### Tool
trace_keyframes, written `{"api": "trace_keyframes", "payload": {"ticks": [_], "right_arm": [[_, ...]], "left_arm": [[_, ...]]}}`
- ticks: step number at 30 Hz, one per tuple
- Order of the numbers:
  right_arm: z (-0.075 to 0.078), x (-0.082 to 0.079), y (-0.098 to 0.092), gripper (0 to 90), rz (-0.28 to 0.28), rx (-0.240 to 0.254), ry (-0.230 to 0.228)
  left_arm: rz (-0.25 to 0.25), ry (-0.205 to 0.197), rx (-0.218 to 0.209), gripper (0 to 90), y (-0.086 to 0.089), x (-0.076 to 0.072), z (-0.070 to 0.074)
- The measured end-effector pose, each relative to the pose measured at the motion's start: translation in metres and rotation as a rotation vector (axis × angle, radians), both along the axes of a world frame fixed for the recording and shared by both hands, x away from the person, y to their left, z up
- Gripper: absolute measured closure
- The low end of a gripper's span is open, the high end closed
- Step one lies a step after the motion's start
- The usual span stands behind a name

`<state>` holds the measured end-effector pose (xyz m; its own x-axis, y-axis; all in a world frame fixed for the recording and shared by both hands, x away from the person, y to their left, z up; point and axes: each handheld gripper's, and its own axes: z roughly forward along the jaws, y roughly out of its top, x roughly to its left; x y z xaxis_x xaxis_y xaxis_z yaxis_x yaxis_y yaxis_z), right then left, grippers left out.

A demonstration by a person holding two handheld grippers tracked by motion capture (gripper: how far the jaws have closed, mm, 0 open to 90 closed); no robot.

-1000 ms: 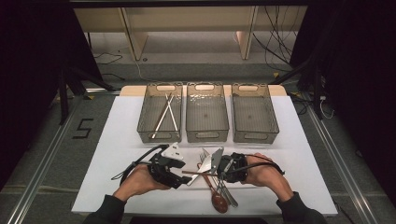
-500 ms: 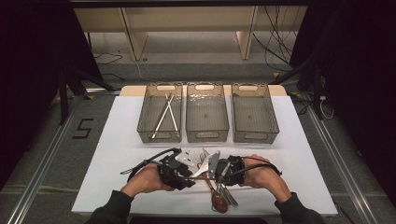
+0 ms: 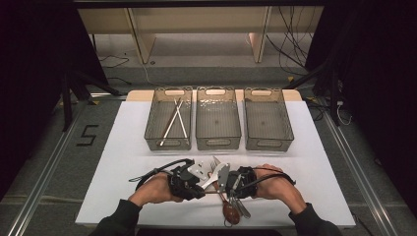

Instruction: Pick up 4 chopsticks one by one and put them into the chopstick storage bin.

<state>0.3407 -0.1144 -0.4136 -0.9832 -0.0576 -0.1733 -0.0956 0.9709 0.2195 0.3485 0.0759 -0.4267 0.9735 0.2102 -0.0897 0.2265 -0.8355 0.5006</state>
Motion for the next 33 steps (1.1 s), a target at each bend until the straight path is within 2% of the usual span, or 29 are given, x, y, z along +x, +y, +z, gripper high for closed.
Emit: {"api": "trace_keyframes", "payload": {"ticks": [4, 7, 8, 9, 10, 11, 12, 13, 15, 16, 19, 23, 28, 33], "right_arm": [[0.0, 0.0, 0.0, 84.1, 0.012, 0.006, -0.008], [0.002, 0.0, -0.002, 82.2, -0.027, 0.024, -0.001], [0.004, 0.002, -0.003, 78.8, -0.019, 0.021, -0.007], [0.006, 0.002, -0.004, 73.0, -0.037, 0.038, -0.021], [0.009, 0.003, -0.006, 72.5, -0.051, 0.047, -0.026], [0.013, 0.004, -0.008, 70.1, -0.063, 0.06, -0.03], [0.016, 0.005, -0.01, 64.0, -0.075, 0.097, -0.048], [0.02, 0.006, -0.012, 62.9, -0.109, 0.133, -0.058], [0.027, 0.008, -0.018, 60.5, -0.136, 0.183, -0.052], [0.03, 0.009, -0.021, 56.7, -0.15, 0.209, -0.064], [0.036, 0.013, -0.029, 49.4, -0.227, 0.276, -0.074], [0.04, 0.02, -0.039, 45.2, -0.325, 0.371, -0.091], [0.04, 0.024, -0.048, 41.1, -0.426, 0.424, -0.087], [0.031, 0.026, -0.057, 37.9, -0.518, 0.445, -0.069]], "left_arm": [[-0.024, 0.016, -0.017, 82.7, 0.002, -0.001, 0.0], [-0.012, 0.01, -0.029, 83.3, 0.005, -0.001, 0.003], [-0.001, 0.001, -0.025, 83.3, 0.006, 0.0, 0.003], [0.013, -0.003, -0.029, 83.3, 0.009, 0.001, 0.004], [0.023, -0.001, -0.034, 83.4, 0.011, 0.002, 0.005], [0.037, -0.004, -0.042, 83.4, 0.014, 0.003, 0.006], [0.052, -0.007, -0.046, 83.4, 0.017, 0.005, 0.007], [0.066, -0.011, -0.049, 83.4, 0.019, 0.006, 0.008], [0.106, -0.016, -0.059, 83.4, 0.025, 0.009, 0.01], [0.12, -0.025, -0.063, 83.4, 0.028, 0.01, 0.011], [0.178, -0.035, -0.086, 83.4, 0.036, 0.013, 0.014], [0.251, -0.049, -0.111, 83.4, 0.046, 0.018, 0.02], [0.336, -0.078, -0.138, 83.4, 0.059, 0.022, 0.025], [0.439, -0.101, -0.181, 83.4, 0.072, 0.027, 0.03]]}}
